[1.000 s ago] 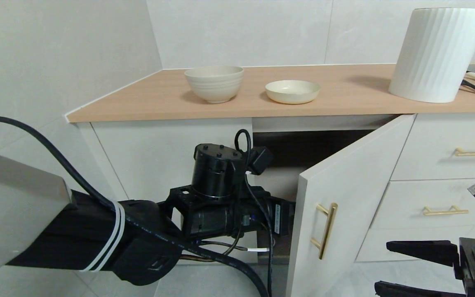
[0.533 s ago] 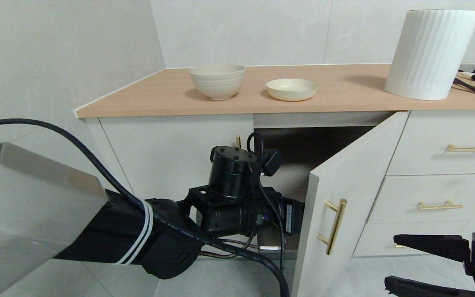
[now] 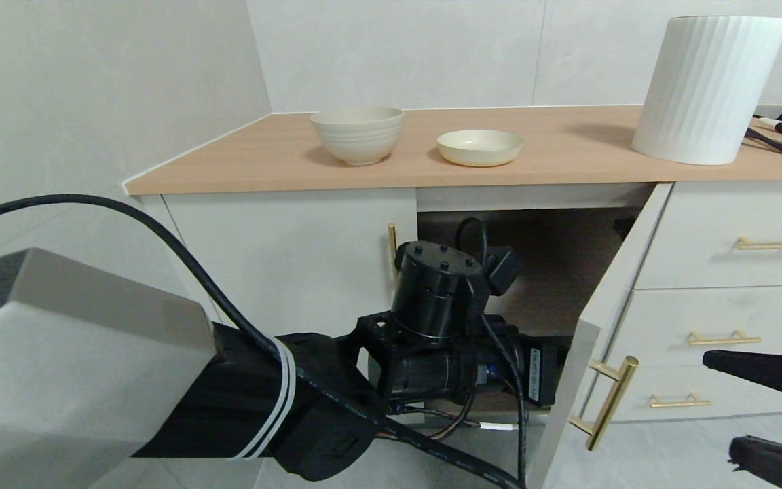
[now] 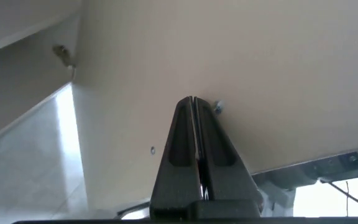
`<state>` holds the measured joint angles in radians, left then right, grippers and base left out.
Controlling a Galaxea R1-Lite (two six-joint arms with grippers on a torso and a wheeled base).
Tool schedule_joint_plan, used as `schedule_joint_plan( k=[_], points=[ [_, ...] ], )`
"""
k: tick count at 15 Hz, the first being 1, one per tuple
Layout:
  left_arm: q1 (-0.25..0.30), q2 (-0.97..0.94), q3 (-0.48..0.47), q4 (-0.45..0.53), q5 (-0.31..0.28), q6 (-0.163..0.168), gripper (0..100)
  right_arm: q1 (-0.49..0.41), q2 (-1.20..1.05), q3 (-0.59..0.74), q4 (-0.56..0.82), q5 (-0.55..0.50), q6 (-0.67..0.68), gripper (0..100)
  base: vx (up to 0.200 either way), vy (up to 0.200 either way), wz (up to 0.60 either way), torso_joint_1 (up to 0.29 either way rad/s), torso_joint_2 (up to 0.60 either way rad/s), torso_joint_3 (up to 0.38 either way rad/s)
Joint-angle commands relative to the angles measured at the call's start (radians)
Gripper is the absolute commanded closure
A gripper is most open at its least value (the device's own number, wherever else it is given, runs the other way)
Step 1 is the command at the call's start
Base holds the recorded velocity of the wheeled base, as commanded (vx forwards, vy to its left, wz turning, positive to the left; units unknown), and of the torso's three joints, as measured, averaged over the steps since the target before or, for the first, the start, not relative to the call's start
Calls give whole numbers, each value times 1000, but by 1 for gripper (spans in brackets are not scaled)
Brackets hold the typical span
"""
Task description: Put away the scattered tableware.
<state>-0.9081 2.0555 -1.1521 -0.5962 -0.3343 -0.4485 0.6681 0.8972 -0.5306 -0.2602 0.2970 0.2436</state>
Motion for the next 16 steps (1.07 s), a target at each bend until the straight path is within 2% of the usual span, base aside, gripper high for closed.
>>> schedule_joint_plan(
  k=[1,2,4,8,9,10,12,14,16],
  points=[
    [-41,8,-29,7,1,-1,100,-1,-52,-14,1,4,0,0,0,0,0,0,0,0],
    [-43,8,-31,9,1,-1,100,-1,-52,-14,1,4,0,0,0,0,0,0,0,0],
    [-104,44,-86,39,31,-1,100,-1,-75,-20,1,10,0,0,0,0,0,0,0,0],
    [-170,86,-176,42,31,1,100,-1,-96,-20,-1,54,0,0,0,0,0,0,0,0],
    [-209,126,-233,52,34,-1,100,-1,-96,-20,-2,54,0,0,0,0,0,0,0,0],
    [-227,137,-245,56,38,-1,100,-1,-95,-20,-4,54,0,0,0,0,0,0,0,0],
    [-222,114,-232,55,72,-6,100,-1,-90,-20,-2,54,0,0,0,0,0,0,0,0],
    [-167,43,-192,55,93,-50,100,-1,-81,-20,-4,54,2,0,0,0,0,0,0,0],
    [-124,-8,-146,52,98,-53,100,-1,-72,-22,-4,53,3,0,0,0,0,0,0,0]
  ],
)
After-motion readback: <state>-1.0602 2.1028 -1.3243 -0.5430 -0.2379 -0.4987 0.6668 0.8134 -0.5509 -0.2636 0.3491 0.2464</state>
